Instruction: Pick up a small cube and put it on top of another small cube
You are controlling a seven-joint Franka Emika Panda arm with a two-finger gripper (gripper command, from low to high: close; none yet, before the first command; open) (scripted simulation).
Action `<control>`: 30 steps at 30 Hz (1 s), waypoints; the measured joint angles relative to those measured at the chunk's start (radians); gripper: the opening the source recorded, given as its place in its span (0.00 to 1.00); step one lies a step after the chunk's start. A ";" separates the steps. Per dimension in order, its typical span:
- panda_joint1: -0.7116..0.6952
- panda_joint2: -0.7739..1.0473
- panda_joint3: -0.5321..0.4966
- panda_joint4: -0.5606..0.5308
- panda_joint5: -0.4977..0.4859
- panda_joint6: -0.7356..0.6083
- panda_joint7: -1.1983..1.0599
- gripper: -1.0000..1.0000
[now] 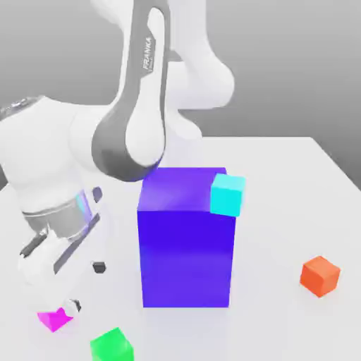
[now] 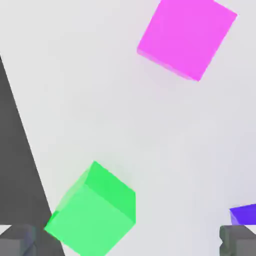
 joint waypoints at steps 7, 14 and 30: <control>0.037 0.108 -0.108 -0.025 -0.058 0.151 0.262 0.50; -0.057 0.222 0.007 0.007 0.051 0.234 0.184 0.00; -0.003 0.085 -0.033 -0.004 -0.161 0.040 -0.021 0.00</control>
